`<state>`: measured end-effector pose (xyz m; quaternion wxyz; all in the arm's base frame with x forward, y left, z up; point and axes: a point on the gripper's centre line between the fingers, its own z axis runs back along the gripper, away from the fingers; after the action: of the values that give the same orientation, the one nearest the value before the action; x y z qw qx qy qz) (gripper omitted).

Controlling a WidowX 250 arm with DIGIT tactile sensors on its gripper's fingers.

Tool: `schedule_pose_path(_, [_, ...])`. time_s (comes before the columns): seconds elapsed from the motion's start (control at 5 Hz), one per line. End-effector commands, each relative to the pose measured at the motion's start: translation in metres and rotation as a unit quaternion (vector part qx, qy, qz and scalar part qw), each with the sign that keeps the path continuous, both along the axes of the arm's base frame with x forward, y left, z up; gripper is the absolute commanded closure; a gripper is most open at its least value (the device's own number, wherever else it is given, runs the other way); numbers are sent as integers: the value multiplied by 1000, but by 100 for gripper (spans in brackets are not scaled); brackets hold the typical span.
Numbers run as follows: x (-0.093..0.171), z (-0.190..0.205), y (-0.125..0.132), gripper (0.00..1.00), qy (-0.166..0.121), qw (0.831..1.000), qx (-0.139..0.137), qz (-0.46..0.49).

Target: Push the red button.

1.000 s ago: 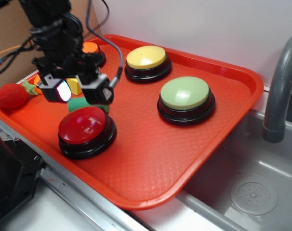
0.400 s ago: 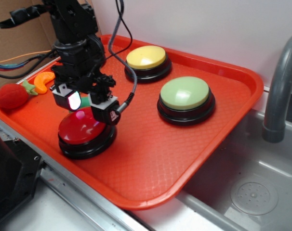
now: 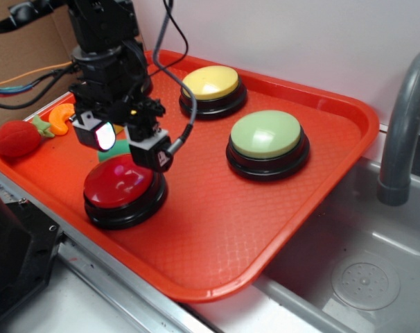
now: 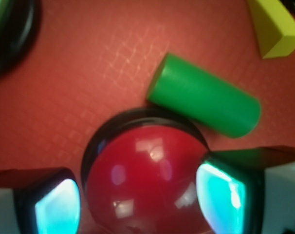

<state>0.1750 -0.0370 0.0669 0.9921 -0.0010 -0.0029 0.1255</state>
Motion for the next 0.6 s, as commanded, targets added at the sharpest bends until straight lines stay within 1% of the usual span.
schedule_pose_path(0.0, [2, -2, -5, 0, -16, 1000, -2, -3])
schedule_pose_path(0.2, [-6, -29, -5, 0, -4, 1000, -20, 6])
schedule_pose_path(0.4, [-7, -35, -4, 0, -1, 1000, -21, 4])
